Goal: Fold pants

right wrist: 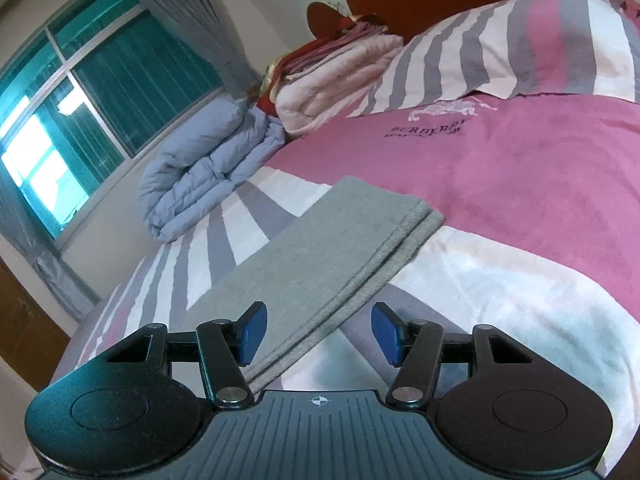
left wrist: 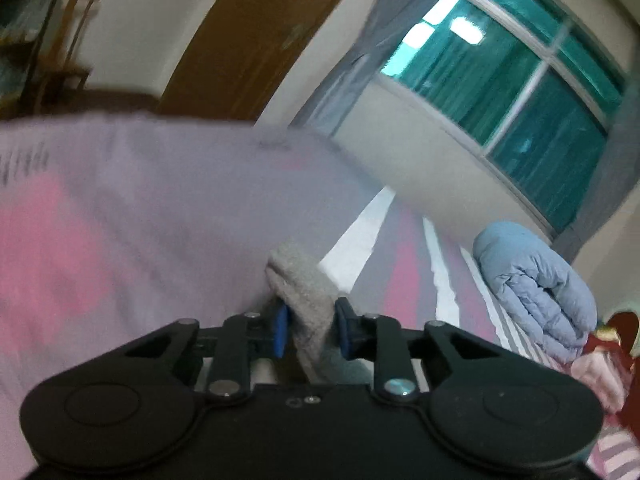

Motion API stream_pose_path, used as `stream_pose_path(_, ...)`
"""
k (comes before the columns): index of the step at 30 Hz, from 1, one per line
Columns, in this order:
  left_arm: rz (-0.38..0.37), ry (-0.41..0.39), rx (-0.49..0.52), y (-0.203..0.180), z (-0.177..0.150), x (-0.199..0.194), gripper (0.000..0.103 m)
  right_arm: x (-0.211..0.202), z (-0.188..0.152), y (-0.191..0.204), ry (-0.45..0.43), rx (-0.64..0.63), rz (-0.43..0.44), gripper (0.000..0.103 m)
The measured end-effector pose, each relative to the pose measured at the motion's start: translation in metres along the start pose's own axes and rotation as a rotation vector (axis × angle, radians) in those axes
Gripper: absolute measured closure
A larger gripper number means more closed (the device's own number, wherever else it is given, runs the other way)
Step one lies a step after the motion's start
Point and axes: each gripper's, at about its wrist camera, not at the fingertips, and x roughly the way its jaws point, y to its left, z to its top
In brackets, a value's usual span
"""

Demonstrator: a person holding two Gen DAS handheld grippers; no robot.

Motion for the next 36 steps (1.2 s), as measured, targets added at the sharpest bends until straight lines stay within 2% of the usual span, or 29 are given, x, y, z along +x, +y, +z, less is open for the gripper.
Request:
stream_pose_path(2, 0.052, 0.061, 0.062, 0.000, -0.010, 0.009, 0.088, -0.001, 0.001, -0.003, -0.003, 0.012, -0.002, 0.045)
stream_pose_path(4, 0.091, 0.131, 0.047, 0.014, -0.023, 0.017, 0.087, -0.001, 0.002, -0.009, -0.002, 0.039, -0.006, 0.045)
stream_pose_path(8, 0.059, 0.093, 0.045, 0.023, -0.034, 0.002, 0.079, -0.001, 0.004, -0.018, 0.001, 0.088, -0.012, 0.045)
stream_pose_path(11, 0.105, 0.070, 0.039, 0.019, -0.032, -0.014, 0.065, -0.003, 0.005, -0.021, -0.001, 0.098, -0.003, 0.045)
stream_pose_path(13, 0.129, 0.008, 0.045, 0.010, -0.031, -0.032, 0.064, -0.006, 0.006, -0.022, -0.010, 0.107, 0.010, 0.045)
stream_pose_path(15, 0.109, -0.022, 0.057, -0.005, -0.031, -0.046, 0.060, -0.009, 0.007, -0.025, -0.023, 0.117, 0.033, 0.045)
stream_pose_path(18, 0.045, -0.030, 0.119, -0.035, -0.038, -0.052, 0.034, -0.008, 0.012, -0.032, -0.032, 0.173, 0.058, 0.045)
stream_pose_path(19, 0.028, -0.026, 0.142, -0.046, -0.044, -0.052, 0.031, -0.006, 0.015, -0.036, -0.037, 0.211, 0.064, 0.045)
stream_pose_path(22, -0.004, 0.038, 0.153, -0.064, -0.065, -0.036, 0.031, 0.006, 0.024, -0.049, -0.047, 0.338, 0.091, 0.045)
stream_pose_path(26, 0.058, 0.180, 0.163, -0.062, -0.102, -0.002, 0.024, 0.020, 0.036, -0.064, -0.052, 0.447, 0.086, 0.046)
stream_pose_path(29, 0.048, 0.144, 0.189, -0.057, -0.115, 0.000, 0.024, 0.029, 0.045, -0.073, -0.048, 0.478, 0.081, 0.047)
stream_pose_path(33, 0.050, 0.155, 0.198, -0.056, -0.115, 0.004, 0.023, 0.043, 0.054, -0.078, -0.024, 0.473, 0.086, 0.064)
stream_pose_path(35, 0.047, 0.154, 0.195, -0.057, -0.113, 0.005, 0.023, 0.051, 0.056, -0.077, 0.005, 0.452, 0.058, 0.088)
stream_pose_path(36, 0.046, 0.152, 0.195, -0.056, -0.113, 0.005, 0.023, 0.054, 0.055, -0.077, 0.016, 0.445, 0.043, 0.090)
